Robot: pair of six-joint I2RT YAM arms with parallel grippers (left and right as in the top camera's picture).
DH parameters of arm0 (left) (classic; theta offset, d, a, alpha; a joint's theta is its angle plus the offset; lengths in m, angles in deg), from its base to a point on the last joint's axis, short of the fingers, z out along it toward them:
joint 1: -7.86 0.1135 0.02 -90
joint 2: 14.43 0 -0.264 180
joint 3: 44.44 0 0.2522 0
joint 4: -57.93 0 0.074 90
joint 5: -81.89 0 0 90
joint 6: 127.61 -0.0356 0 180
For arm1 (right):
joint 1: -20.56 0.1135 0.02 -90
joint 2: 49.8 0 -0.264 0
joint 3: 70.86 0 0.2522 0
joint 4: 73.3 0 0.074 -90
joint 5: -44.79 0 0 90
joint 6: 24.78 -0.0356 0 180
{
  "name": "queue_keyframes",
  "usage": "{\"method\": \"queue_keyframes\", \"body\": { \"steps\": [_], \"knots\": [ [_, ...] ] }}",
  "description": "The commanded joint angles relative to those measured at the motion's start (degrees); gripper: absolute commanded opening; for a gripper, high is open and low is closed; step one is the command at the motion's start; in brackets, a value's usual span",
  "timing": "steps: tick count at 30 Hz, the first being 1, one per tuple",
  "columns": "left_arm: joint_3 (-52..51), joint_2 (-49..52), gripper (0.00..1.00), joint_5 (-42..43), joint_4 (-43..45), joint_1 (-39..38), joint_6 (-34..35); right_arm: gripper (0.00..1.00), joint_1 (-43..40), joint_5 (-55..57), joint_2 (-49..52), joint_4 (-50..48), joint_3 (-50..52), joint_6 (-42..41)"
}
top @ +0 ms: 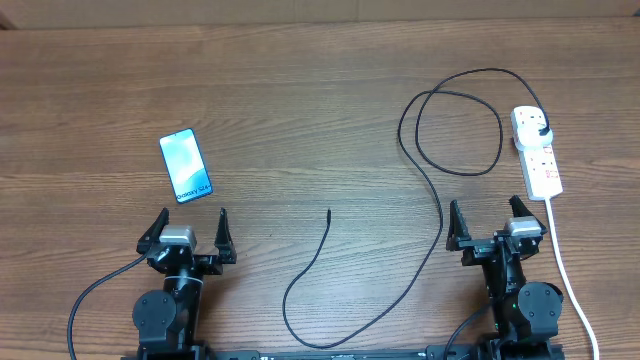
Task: Plug charger to phone and switch on socket
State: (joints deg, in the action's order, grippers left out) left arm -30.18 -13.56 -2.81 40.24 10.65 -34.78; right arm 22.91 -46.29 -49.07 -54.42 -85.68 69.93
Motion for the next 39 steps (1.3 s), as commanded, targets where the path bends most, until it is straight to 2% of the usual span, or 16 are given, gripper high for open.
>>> {"method": "queue_keyframes", "body": {
  "steps": [1, 15, 24, 30, 39],
  "knots": [
    [-0.22, -0.59, 0.99, 0.11, -0.15, 0.68, -0.5, 1.0, 0.31, 0.09, -0.59, -0.31, 0.61, -0.15],
    [0.55, -0.59, 1.0, 0.28, -0.74, 0.68, -0.7, 1.0, 0.31, 0.09, -0.61, -0.28, 0.61, -0.15],
    [6.78, -0.5, 1.0, -0.24, -10.67, 0.68, -1.6, 1.0, 0.31, 0.09, -0.61, -0.31, 0.61, -0.15],
    [9.92, -0.33, 0.99, -1.33, -13.92, 0.68, -1.55, 1.0, 0.31, 0.09, -0.59, -0.31, 0.61, -0.15],
    [12.83, 6.86, 1.0, -1.22, -14.67, 0.68, 0.59, 1.0, 0.31, 0.09, -0.61, -0.31, 0.61, -0.15]
  ]
}}
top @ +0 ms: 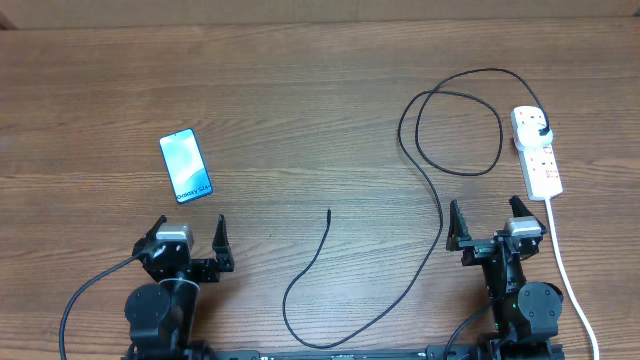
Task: Plug charger to phone and switch on socket
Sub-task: 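Move the left gripper forward over the Galaxy S24+ phone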
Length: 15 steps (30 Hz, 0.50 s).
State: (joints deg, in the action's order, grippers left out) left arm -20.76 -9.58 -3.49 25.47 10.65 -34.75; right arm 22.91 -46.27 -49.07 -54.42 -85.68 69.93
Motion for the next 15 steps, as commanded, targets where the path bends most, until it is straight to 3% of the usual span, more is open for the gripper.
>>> {"method": "queue_keyframes", "body": {
  "steps": [1, 15],
  "knots": [
    [4.2, 3.91, 1.0, -0.55, 0.09, 0.68, 0.57, 1.0, 0.31, 0.07, -0.61, -0.28, 0.61, -0.17],
    [21.22, 28.81, 1.0, -0.57, -2.93, 0.68, 0.11, 1.0, 0.33, 0.07, -0.59, -0.28, 0.61, -0.15]
  ]
}}
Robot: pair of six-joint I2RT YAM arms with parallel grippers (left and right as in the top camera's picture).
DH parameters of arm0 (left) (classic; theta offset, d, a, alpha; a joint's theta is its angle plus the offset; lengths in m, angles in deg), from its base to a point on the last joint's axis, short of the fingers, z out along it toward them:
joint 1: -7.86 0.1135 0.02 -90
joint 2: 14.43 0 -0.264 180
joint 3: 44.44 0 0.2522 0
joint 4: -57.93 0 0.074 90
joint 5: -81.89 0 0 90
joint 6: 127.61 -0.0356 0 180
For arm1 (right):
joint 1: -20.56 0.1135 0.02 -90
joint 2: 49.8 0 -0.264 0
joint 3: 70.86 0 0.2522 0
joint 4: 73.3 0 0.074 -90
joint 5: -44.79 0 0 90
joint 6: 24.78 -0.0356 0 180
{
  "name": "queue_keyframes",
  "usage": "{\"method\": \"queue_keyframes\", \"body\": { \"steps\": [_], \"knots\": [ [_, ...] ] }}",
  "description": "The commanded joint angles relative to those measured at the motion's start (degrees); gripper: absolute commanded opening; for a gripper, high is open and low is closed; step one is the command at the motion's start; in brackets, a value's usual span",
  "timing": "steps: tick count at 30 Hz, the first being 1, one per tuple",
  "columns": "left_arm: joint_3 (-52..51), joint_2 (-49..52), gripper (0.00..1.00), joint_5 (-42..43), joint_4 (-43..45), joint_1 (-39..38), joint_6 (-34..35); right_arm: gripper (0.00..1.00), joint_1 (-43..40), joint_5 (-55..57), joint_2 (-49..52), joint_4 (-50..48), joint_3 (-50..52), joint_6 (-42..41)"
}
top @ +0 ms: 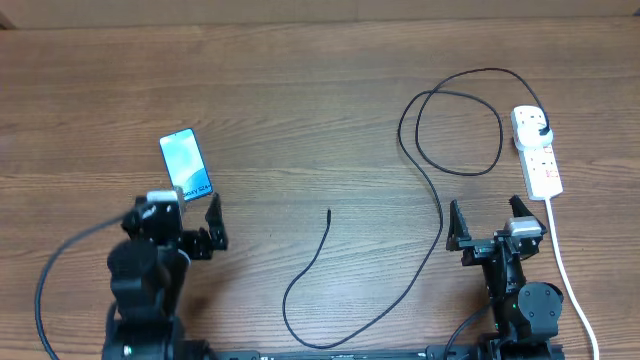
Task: Plug charger to phone and switch on socket
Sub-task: 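Move the left gripper forward over the Galaxy S24+ phone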
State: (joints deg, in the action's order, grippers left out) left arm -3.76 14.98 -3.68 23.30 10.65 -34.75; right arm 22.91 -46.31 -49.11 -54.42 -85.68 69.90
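A blue-screened phone [186, 165] lies flat at the left of the wooden table. A black charger cable [436, 205] runs from a plug in the white socket strip [536, 152] at the right, loops, and ends in a free tip [329, 212] near the table's middle. My left gripper [185, 219] stands open just below the phone's near end, its left finger partly hidden under the wrist. Near the front edge at the right, the right gripper [484, 222] is open with nothing in it, left of the strip's white lead.
The strip's white lead [566, 270] runs down the right side to the front edge. The cable's loop [455, 120] lies at the back right. Bare wood surrounds the phone.
My left arm has risen and shifted left and toward the phone; its gripper now sits just below the phone's near end. Phone, cable and right arm have not moved.
Both grippers stood open at the front edge. Then the left arm had turned slightly leftward while the right stayed still. Now the left gripper is close under the phone, still open.
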Motion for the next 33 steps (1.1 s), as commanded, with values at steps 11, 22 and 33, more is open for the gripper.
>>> {"method": "queue_keyframes", "body": {
  "steps": [11, 22, 33],
  "knots": [
    [15.76, 19.43, 1.0, -0.37, -9.14, 0.68, -0.31, 1.0, 0.33, 0.11, -0.57, -0.28, 0.61, -0.13],
    [28.76, 32.11, 0.99, -0.39, -20.52, 0.68, -0.31, 1.0, 0.31, 0.11, -0.57, -0.31, 0.61, -0.13],
    [36.89, 37.33, 1.0, 3.37, -28.24, 0.59, -4.28, 1.0, 0.33, 0.11, -0.57, -0.31, 0.61, -0.13]
  ]
}}
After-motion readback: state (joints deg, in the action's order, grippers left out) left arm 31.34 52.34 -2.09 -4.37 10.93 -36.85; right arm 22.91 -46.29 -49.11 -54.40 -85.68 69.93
